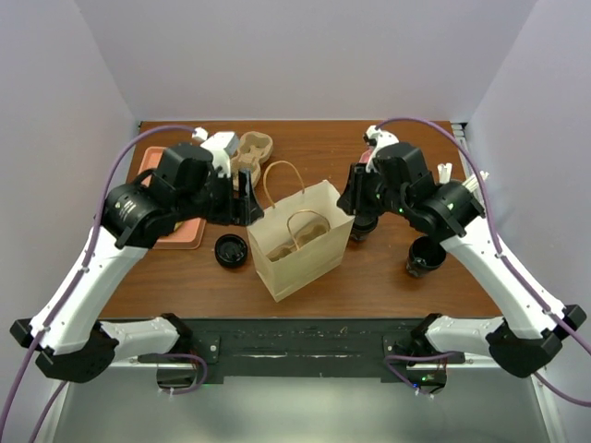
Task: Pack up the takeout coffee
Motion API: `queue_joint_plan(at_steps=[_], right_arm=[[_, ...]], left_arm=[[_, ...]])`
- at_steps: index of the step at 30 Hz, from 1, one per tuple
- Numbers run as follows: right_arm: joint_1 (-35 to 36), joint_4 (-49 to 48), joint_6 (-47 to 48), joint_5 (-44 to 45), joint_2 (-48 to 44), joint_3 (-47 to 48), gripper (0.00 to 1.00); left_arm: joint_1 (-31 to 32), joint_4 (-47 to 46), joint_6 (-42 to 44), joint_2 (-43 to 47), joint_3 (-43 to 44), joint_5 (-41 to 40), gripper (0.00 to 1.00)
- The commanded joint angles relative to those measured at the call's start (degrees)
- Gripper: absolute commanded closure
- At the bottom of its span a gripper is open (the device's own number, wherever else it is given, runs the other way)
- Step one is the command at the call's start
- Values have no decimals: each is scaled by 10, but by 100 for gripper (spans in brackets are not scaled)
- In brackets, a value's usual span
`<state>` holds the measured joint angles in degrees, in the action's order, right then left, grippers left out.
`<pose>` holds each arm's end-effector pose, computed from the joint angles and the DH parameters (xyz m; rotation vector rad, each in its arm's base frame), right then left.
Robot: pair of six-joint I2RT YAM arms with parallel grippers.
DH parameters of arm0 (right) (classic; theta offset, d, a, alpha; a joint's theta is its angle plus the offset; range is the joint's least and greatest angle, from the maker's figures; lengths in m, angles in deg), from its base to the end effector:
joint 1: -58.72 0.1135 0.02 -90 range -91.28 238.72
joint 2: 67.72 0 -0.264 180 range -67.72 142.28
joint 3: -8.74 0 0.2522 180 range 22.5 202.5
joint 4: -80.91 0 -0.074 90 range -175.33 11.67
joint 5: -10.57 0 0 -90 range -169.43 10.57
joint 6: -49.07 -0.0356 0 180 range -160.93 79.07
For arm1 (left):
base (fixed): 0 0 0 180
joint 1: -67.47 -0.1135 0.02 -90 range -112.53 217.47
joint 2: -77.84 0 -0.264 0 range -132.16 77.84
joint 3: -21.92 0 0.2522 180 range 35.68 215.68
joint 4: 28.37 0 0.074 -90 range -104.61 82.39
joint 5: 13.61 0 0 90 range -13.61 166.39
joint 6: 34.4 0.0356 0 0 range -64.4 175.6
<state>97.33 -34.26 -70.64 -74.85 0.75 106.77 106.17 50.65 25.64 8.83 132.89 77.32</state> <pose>0.1830 0.1425 0.4203 -0.1279 2.2417 0.5781 0.1561 -0.1258 0.4626 0.1848 2.2958 -0.6622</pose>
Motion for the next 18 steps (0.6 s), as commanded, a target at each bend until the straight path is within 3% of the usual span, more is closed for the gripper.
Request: queue_joint_plan(at_steps=[1, 5, 11, 16, 18], right_arm=[[1, 80, 26, 30, 47, 103, 56], [-1, 124, 71, 52, 102, 157, 48], [-5, 170, 128, 15, 175, 216, 47], [-6, 161, 139, 14, 208, 208, 53], [-6, 161, 135, 17, 213, 205, 63]], left_arm=[[2, 32, -84, 57, -67, -12, 30], [1, -12, -117, 53, -108, 22, 31], [2, -28, -161, 42, -144, 44, 35], [3, -50, -165, 49, -186, 57, 39], [3, -64, -161, 46, -202, 65, 49]])
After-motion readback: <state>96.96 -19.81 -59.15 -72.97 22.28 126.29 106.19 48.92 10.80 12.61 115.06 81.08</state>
